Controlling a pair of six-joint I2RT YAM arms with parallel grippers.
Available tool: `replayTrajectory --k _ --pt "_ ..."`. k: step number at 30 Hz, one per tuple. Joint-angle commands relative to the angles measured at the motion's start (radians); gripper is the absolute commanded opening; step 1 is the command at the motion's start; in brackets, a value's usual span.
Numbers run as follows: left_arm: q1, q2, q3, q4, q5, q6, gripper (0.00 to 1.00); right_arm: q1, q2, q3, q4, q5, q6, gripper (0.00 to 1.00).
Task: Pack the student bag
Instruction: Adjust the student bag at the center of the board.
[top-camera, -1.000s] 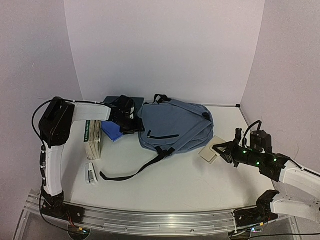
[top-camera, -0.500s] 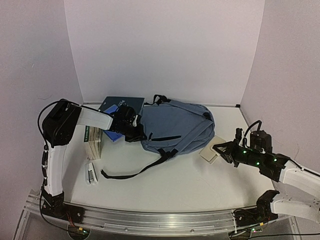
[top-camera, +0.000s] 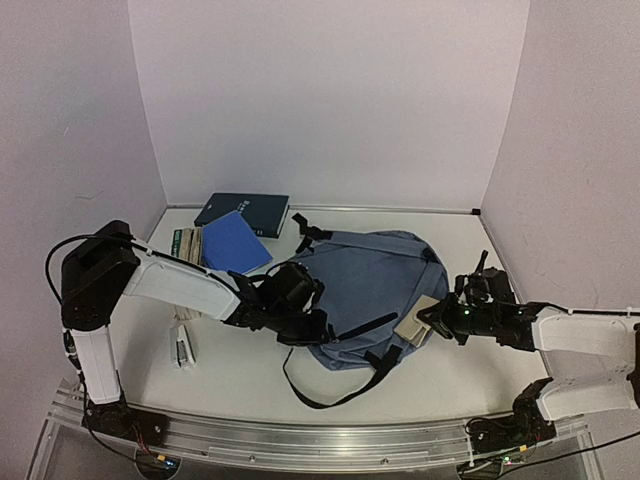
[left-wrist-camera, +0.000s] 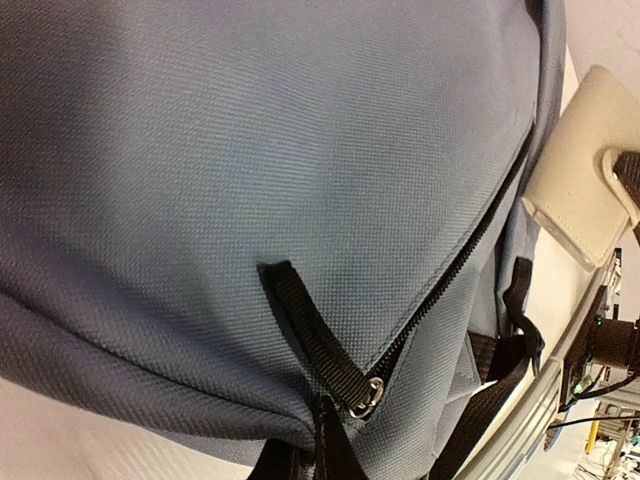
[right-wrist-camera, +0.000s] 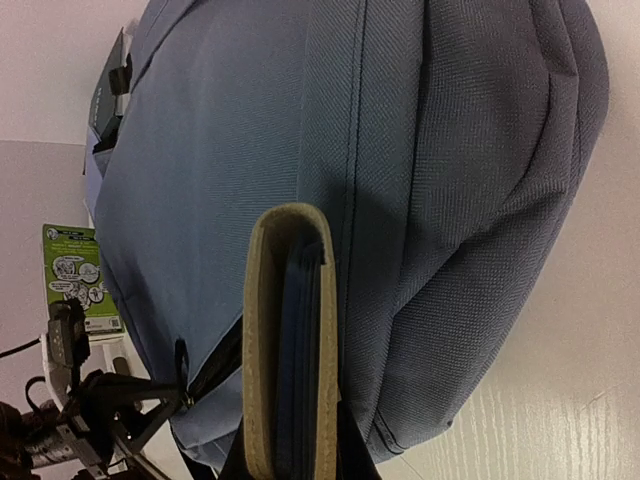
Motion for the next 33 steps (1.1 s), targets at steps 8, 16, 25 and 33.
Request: replayTrajectory --k 8,16,25,33 --pt "-0.166 -0.003 0.162 -0.168 0.086 0.111 0.25 0.0 0.159 -0.087 0.201 0.071 -0.014 0.0" --pt "-0.166 -0.014 0.386 -0.423 -0.2 0.313 0.57 0.0 0.17 -0.076 0.209 0.07 -0.022 0.0" --pt "-0.155 0.227 0.675 -0.557 -0.449 0.519 0.97 0.0 0.123 -0.088 0.208 0.061 -0.019 0.0" --pt "-0.075 0.321 0.735 -0.508 -0.355 0.583 1.0 0.001 0.077 -0.106 0.208 0.049 -0.008 0.0"
